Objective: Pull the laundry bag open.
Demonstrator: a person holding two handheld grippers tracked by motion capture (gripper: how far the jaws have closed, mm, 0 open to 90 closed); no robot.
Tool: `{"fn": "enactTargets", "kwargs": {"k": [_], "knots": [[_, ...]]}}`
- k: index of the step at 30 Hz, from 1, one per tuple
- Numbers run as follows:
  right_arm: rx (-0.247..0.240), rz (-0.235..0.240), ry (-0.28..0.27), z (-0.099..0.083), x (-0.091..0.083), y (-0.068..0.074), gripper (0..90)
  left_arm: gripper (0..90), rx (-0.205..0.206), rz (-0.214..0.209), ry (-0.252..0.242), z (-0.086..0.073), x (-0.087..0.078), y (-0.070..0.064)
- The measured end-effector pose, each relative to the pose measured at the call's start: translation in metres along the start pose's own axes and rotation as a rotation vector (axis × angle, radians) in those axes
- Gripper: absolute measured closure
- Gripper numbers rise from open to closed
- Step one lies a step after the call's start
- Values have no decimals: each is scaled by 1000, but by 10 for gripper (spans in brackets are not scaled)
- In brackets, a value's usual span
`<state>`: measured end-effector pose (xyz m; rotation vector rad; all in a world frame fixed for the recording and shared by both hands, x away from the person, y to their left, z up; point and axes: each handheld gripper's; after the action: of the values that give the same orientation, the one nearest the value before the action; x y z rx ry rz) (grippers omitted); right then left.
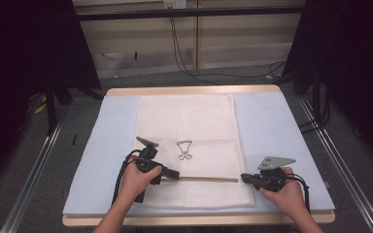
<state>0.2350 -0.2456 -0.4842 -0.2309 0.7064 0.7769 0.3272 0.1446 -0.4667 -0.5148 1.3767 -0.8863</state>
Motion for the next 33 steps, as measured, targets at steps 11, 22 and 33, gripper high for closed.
{"fn": "enactTargets", "kwargs": {"k": [11, 22, 33], "knots": [[0, -2, 2, 1, 0, 0, 900, 874, -3, -6, -4, -3, -8, 2], [2, 6, 7, 1, 0, -1, 900, 874, -14, -15, -19, -5, -13, 4], [3, 6, 5, 1, 0, -1, 900, 874, -21, -20, -30, -6, -21, 9]]}}
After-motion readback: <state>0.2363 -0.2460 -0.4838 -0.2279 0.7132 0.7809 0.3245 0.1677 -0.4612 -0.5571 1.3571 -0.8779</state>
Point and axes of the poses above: each handheld gripper's, and its own axes: x roughly forward along the jaws, z roughly out of its top, y roughly to its left, and after that the axes turned 5 degrees about -x, right-handed
